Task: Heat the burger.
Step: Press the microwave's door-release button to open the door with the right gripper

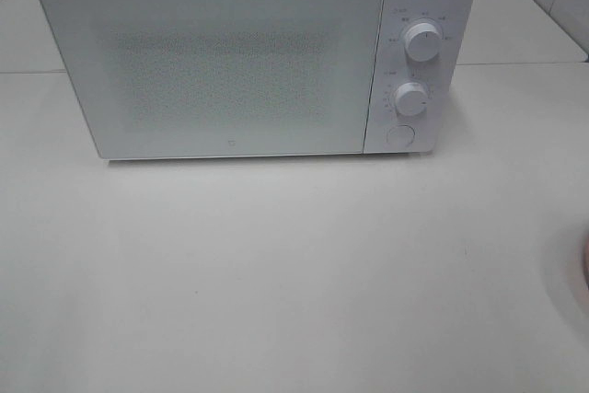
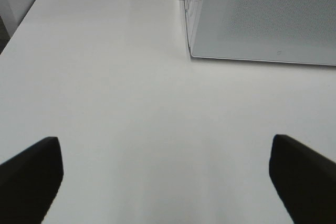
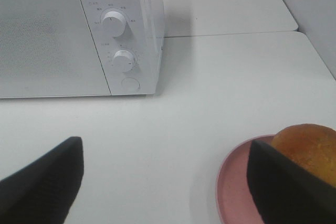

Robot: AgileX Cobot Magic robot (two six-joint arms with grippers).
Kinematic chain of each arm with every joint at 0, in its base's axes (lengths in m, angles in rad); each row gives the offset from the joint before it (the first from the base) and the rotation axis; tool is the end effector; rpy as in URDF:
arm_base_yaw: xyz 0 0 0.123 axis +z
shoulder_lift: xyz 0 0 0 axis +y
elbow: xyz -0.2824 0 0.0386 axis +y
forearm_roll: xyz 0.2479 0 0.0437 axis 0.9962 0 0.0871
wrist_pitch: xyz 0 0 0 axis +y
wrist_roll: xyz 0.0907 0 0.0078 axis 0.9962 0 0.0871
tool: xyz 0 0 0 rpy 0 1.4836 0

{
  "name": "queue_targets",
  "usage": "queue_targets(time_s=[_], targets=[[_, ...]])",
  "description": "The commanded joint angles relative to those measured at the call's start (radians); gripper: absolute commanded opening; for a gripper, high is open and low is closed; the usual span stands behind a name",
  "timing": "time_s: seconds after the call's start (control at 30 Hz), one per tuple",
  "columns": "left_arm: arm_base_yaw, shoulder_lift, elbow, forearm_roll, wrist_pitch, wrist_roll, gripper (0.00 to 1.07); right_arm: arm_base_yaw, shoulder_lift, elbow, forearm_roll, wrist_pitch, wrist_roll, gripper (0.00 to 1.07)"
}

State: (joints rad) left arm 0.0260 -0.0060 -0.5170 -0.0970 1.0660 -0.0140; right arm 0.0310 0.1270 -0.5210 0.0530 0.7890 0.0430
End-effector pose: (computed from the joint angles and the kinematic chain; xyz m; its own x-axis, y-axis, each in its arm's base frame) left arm -0.0080 -0.0079 0.2817 -0.4405 -0.0722 -0.8948 0.0234 0.9955 -0.0919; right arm 0.0235 0.0042 0.3050 -0.3065 0.0707 -0.9492 -0.0423 0.9952 0.0878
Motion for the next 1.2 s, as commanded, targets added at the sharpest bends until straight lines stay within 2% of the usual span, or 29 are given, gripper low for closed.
queue_targets(time_s=[0.03, 1.2], targets=[[-0.004, -0.014, 0.001, -0.006, 0.003, 0.0, 1.0, -0.005, 0.019, -0.004, 0.001, -0.037, 0.005, 0.76], [-0.004, -0.014, 0.001, -0.006, 0.003, 0.0, 1.0, -0.005, 0.656, -0.004, -0.034, -0.646, -0.005, 0.76]])
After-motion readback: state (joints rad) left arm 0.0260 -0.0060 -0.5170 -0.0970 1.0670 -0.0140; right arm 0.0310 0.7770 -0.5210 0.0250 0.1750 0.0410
